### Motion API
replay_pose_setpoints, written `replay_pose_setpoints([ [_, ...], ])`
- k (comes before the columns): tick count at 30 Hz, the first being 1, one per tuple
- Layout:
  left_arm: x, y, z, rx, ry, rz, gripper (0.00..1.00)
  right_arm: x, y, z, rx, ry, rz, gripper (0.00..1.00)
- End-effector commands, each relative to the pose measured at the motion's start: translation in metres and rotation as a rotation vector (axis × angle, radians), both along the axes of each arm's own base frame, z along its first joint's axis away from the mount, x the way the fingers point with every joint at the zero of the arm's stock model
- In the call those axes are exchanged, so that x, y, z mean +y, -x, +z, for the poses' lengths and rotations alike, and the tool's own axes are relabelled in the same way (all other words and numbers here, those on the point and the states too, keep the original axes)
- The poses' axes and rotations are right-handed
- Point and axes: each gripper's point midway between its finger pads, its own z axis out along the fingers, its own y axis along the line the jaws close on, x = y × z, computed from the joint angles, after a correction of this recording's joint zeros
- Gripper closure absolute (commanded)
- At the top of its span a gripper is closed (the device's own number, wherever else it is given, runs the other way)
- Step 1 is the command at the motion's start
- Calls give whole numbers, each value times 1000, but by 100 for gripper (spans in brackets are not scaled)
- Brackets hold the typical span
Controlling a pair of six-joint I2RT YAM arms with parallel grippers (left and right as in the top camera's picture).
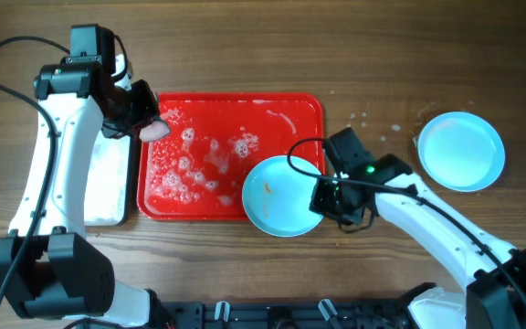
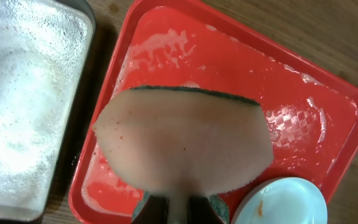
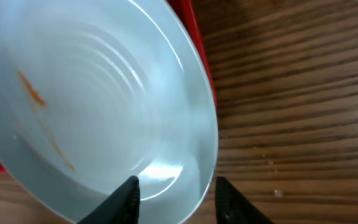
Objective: Clean dirty plates on tray and stack at the side
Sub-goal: 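Grasp the last blue plate rim and pull it left with the right gripper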
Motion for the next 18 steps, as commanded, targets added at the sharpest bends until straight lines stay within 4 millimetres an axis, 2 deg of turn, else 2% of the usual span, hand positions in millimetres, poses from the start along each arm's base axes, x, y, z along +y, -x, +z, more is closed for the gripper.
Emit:
replay_pose_setpoints([
  [1, 4, 1, -5, 9, -11, -10, 96, -4, 7, -14, 29, 30, -33, 65],
  [6, 4, 0, -4, 7, -11, -10, 96, -3, 6, -19, 31, 29, -31, 65],
  [10, 4, 0, -4, 7, -11, -10, 96, 2, 7, -31, 66, 18, -2, 69],
  [15, 4, 0, -4, 8, -11, -10, 96, 2, 6, -32, 66, 17, -3, 92],
  [18, 4, 0, -4, 8, -11, -10, 96, 3, 5, -29, 60, 10, -2, 96],
])
